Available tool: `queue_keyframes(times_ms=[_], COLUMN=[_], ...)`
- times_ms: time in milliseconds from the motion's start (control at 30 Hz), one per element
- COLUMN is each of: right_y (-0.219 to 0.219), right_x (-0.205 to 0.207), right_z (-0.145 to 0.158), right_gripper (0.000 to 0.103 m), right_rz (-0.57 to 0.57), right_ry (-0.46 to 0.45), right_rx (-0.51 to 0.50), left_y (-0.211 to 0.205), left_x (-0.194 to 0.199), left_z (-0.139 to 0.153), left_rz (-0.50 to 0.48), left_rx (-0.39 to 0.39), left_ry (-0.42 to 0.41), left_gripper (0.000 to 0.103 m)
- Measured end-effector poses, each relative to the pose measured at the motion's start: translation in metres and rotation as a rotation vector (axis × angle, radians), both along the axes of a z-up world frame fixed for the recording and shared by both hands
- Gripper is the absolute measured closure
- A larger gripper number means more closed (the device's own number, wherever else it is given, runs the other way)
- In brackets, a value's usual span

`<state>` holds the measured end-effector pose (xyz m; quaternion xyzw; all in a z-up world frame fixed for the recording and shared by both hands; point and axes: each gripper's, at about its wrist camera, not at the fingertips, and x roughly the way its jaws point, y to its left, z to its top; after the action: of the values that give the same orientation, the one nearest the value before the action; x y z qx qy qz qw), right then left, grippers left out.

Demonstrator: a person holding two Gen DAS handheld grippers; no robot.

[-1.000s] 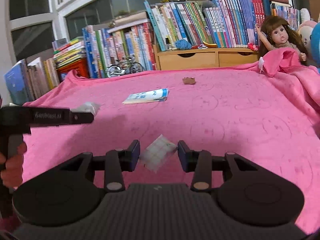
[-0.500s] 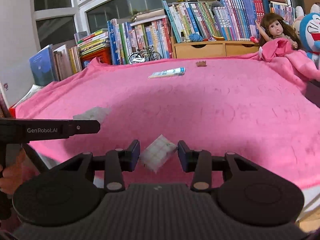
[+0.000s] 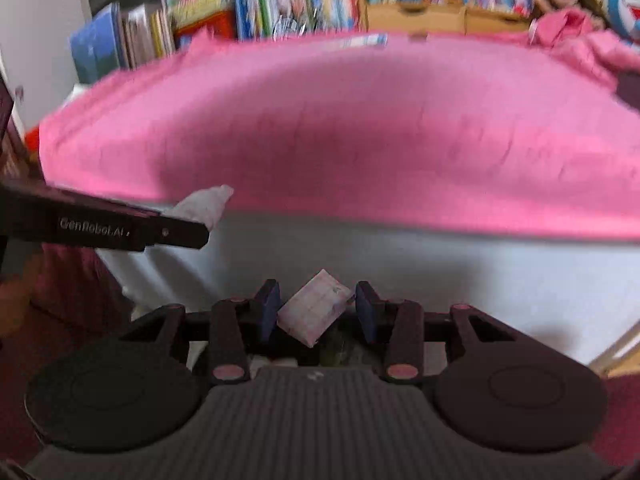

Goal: Collect trash
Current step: 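Carry the tissue ball and paper square down into the bin and open both tools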

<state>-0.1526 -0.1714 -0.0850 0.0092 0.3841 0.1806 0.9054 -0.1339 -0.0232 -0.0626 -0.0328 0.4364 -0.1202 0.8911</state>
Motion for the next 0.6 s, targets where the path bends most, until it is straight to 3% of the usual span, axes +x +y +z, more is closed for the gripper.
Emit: queue_keyframes(times_ms=[267,600], right_y=[0.008,0.009], right_x=[-0.002,0.0], right_z=[-0.029,-0.04], right_gripper=[0.056,0.055], right_rz=[0.003,0.013], right_ry=[0.088,0.126], right_rx=[-0.031,-0.04], left_y=[-0.004,-0.016], left_x=[-0.003,0.002], left_z=[-0.042,-0.057], left_rz=[-0.008,-0.036], left_rx=[0.056,0.066], left_ry=[0.121,0.171], left_gripper=[0.08,0.08])
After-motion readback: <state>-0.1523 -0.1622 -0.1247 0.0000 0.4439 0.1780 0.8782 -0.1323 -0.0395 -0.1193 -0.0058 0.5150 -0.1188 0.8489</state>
